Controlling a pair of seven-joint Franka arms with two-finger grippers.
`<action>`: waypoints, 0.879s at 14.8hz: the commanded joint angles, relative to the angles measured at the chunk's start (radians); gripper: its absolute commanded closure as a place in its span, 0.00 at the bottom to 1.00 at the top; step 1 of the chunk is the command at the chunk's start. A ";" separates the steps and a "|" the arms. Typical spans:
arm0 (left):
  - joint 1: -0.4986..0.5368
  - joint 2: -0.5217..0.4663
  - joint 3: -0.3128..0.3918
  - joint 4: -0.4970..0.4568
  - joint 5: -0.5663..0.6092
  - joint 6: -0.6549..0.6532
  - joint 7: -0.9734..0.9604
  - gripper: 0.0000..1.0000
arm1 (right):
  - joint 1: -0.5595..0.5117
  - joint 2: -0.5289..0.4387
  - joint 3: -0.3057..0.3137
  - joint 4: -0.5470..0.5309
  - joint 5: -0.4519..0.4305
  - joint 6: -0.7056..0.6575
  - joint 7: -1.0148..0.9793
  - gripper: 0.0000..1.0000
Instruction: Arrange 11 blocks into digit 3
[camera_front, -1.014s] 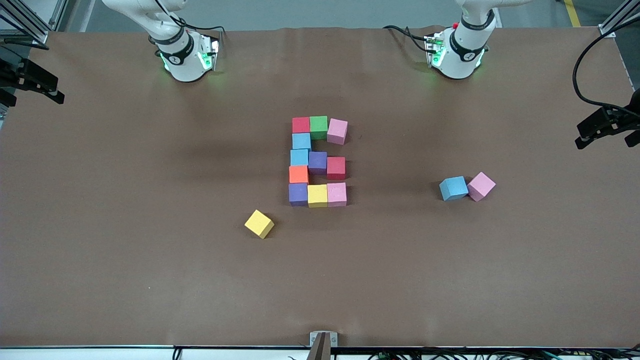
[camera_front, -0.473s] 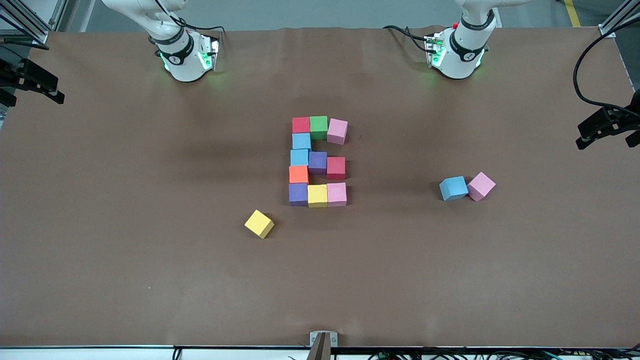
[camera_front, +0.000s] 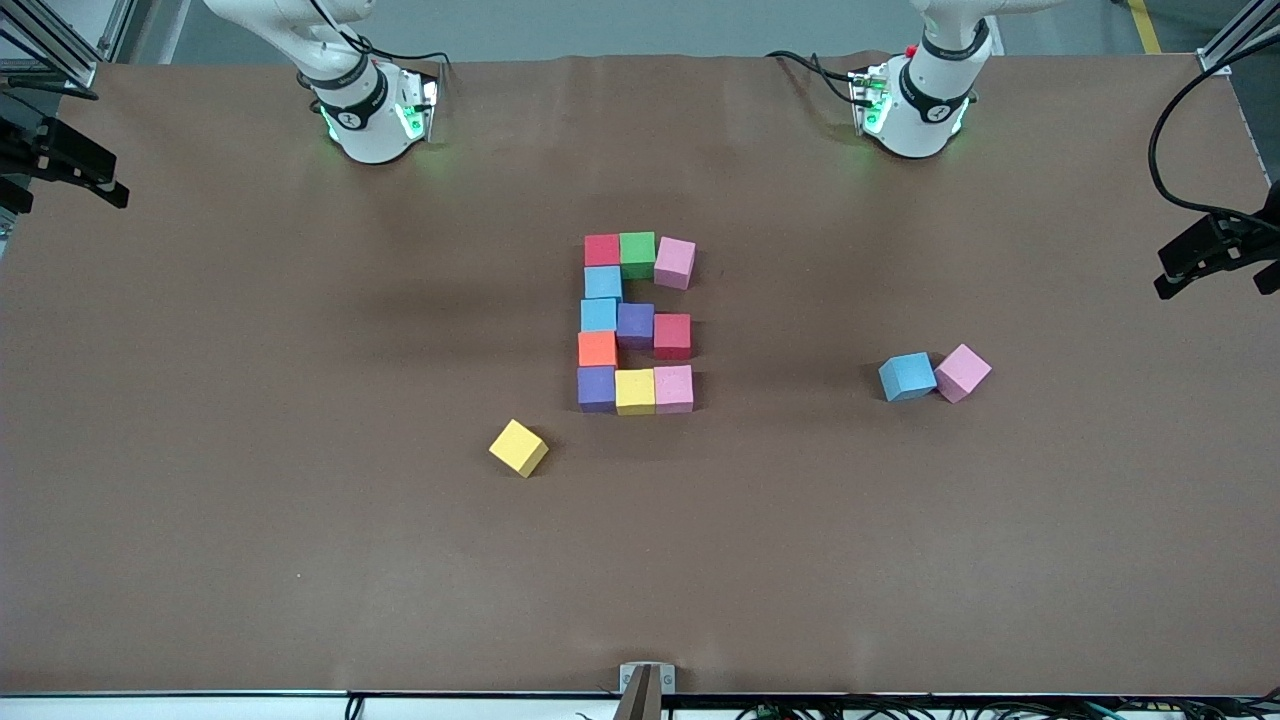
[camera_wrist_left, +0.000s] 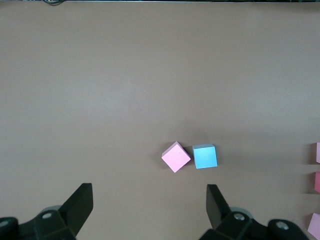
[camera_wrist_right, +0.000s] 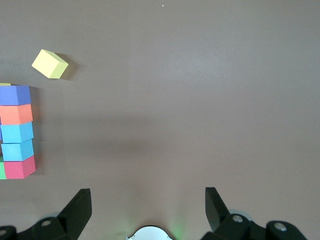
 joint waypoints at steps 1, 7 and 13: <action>0.027 0.004 -0.001 0.009 -0.018 -0.018 -0.001 0.00 | -0.013 0.006 0.010 0.012 0.002 -0.009 0.003 0.00; 0.027 0.001 -0.004 0.009 -0.018 -0.069 0.001 0.00 | -0.013 0.006 0.010 0.012 0.002 -0.010 0.005 0.00; 0.027 0.007 -0.009 0.004 -0.019 -0.069 0.001 0.00 | -0.011 0.006 0.010 0.012 0.002 -0.013 0.008 0.00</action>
